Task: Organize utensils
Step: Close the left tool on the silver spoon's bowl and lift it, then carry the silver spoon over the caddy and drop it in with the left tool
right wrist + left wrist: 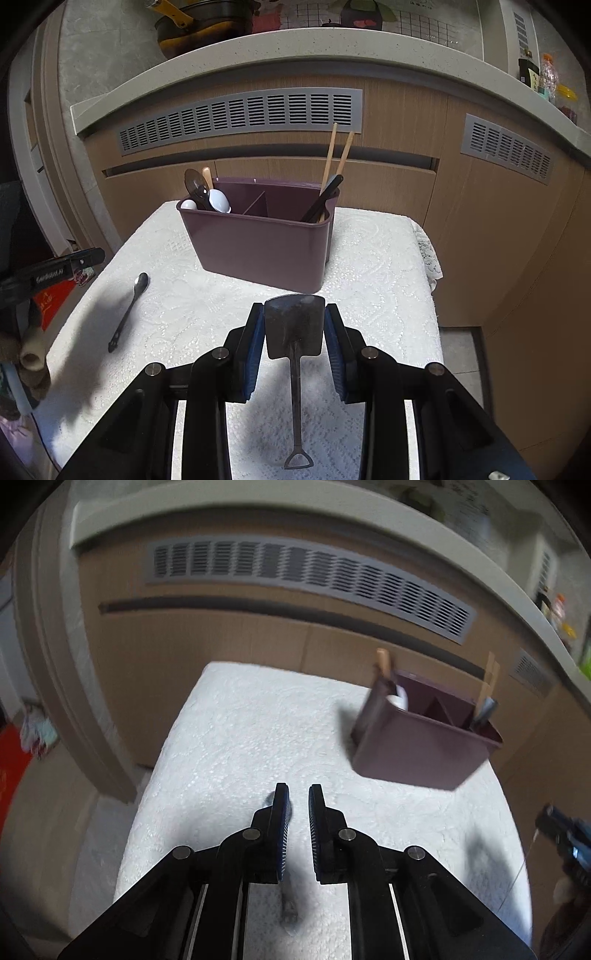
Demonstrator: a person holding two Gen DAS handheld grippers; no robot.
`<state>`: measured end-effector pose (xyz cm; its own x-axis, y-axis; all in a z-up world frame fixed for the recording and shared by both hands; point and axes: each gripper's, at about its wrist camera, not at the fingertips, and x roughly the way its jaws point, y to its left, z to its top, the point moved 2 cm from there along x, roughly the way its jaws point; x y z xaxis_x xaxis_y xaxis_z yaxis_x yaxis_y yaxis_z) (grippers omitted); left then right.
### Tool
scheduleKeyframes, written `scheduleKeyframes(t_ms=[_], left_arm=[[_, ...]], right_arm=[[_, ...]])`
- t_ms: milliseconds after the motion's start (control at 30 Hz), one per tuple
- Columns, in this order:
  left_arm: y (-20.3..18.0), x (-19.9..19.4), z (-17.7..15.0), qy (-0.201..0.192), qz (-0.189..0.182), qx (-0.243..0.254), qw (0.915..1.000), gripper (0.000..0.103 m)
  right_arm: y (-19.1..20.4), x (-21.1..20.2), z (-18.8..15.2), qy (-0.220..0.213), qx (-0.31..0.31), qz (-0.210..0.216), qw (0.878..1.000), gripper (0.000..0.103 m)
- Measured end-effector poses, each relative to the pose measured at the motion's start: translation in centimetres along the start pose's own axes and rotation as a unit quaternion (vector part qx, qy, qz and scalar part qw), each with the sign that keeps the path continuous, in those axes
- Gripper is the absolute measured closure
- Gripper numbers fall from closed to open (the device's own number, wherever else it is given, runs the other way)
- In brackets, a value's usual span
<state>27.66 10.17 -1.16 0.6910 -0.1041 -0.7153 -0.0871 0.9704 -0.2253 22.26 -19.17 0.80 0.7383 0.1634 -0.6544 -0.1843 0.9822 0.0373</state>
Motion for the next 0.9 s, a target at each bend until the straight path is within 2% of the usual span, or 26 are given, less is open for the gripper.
scheduleKeyframes(t_ms=[33, 100, 133, 233, 433, 533, 567, 600, 700, 767, 900], left_arm=[[0.5, 0.4, 0.1, 0.014, -0.002, -0.015, 0.9998, 0.088], [1.8, 2.7, 0.6, 0.069, -0.013, -0.055, 0.996, 0.068], [1.9, 3.6, 0.6, 0.087, -0.018, -0.065, 0.994, 0.065], [1.4, 5.9, 0.3, 0.114, 0.001, -0.068, 0.9911, 0.064], [-0.5, 9.7, -0.8, 0.142, 0.058, -0.039, 0.9874, 0.064], [-1.5, 9.5, -1.3, 0.12, 0.078, 0.0, 0.9897, 0.065], [-1.7, 9.3, -1.5, 0.11, 0.081, 0.009, 0.9906, 0.072], [-1.7, 8.8, -1.9, 0.1, 0.08, 0.017, 0.9916, 0.074], [-1.6, 6.5, -2.8, 0.073, 0.052, 0.025, 0.9956, 0.074], [-1.9, 4.3, -3.3, 0.044, 0.05, 0.039, 0.997, 0.074], [-2.6, 0.5, -3.8, 0.001, 0.022, 0.052, 0.9984, 0.074]], right_arm=[[-0.1, 0.0, -0.1, 0.0, 0.001, 0.0, 1.0, 0.074], [-0.3, 0.1, -0.2, -0.001, 0.004, 0.001, 1.0, 0.074], [-0.3, 0.2, -0.3, 0.0, 0.006, 0.003, 1.0, 0.074], [-0.3, 0.7, -0.5, 0.003, 0.008, 0.012, 1.0, 0.074], [-0.3, 1.3, -1.0, 0.005, 0.004, 0.013, 1.0, 0.074], [-0.3, 1.1, -1.1, 0.0, 0.004, 0.012, 1.0, 0.074], [-0.3, 1.1, -1.1, -0.001, 0.004, 0.013, 1.0, 0.074], [-0.3, 0.9, -1.1, -0.002, 0.005, 0.013, 1.0, 0.074], [-0.5, 0.6, -1.1, -0.006, 0.007, 0.016, 1.0, 0.074], [-0.6, 0.4, -1.0, -0.006, 0.008, 0.015, 1.0, 0.074], [-0.8, 0.2, -1.0, -0.008, 0.012, 0.01, 1.0, 0.074]])
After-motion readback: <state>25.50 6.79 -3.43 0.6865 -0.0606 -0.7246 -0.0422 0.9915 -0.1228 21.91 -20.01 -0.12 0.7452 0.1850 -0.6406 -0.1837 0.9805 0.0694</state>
